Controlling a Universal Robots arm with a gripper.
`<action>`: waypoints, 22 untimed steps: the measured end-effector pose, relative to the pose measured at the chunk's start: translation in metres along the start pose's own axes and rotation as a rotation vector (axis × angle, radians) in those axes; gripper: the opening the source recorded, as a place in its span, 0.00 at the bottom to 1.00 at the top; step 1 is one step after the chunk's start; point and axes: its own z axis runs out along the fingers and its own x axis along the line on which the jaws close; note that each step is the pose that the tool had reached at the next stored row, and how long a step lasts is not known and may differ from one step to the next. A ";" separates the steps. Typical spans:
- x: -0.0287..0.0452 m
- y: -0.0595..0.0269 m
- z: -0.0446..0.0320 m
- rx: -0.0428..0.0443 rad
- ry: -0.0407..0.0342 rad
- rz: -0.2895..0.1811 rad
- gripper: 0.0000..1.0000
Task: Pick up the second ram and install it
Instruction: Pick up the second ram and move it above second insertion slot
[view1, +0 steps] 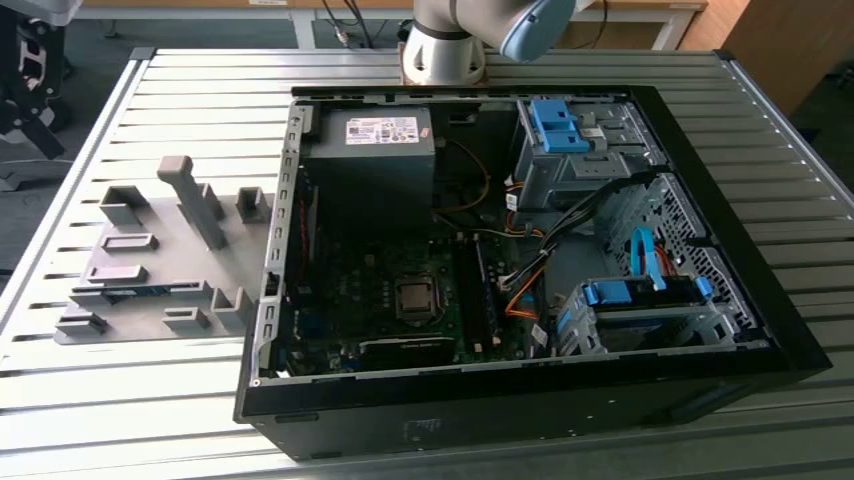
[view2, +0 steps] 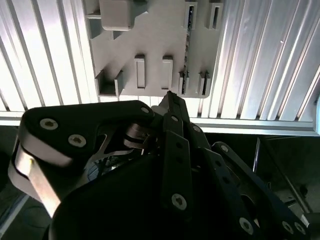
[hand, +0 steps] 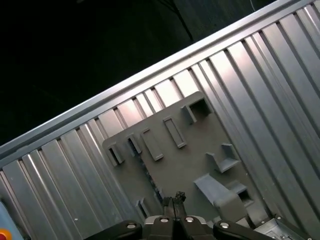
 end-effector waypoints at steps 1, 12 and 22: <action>0.0000 0.0000 0.0003 -0.0004 0.0008 -0.017 0.12; 0.0031 0.0004 0.0038 -0.0029 0.0058 -0.134 0.12; 0.0047 0.0002 0.0082 -0.0057 0.0109 -0.251 0.12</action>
